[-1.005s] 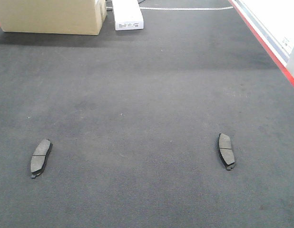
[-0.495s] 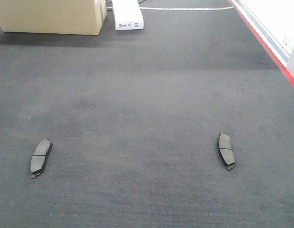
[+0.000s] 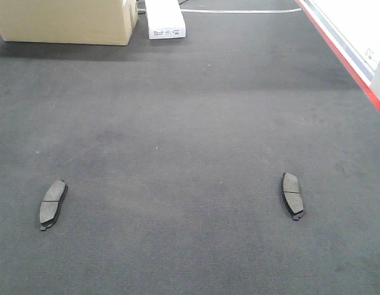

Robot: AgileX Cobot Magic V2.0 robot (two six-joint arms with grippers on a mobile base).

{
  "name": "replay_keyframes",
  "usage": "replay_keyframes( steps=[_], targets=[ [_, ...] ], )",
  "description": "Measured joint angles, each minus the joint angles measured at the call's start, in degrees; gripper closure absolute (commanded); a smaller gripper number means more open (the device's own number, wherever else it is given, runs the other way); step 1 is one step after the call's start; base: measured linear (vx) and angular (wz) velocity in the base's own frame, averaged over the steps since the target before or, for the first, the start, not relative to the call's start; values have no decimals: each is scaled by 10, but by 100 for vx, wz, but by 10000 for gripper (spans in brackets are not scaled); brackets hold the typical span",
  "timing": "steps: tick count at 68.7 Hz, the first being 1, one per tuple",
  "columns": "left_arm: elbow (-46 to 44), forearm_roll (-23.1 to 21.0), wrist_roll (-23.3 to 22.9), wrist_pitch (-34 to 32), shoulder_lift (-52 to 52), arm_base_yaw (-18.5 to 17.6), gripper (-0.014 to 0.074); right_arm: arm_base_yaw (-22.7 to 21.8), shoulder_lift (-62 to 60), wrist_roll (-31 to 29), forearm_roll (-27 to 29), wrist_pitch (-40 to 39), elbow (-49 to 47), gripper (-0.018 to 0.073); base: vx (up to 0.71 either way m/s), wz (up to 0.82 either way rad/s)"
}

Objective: Move and align brake pads A on conveyor
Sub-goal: 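Back the base away from the conveyor and turn toward the aisle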

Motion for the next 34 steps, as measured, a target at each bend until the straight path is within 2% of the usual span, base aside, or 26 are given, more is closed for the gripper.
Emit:
replay_keyframes(
  steps=[34],
  targets=[
    [0, 0, 0, 0, 0, 0, 62, 0, 0, 0, 0, 0, 0, 34, 0, 0]
  ],
)
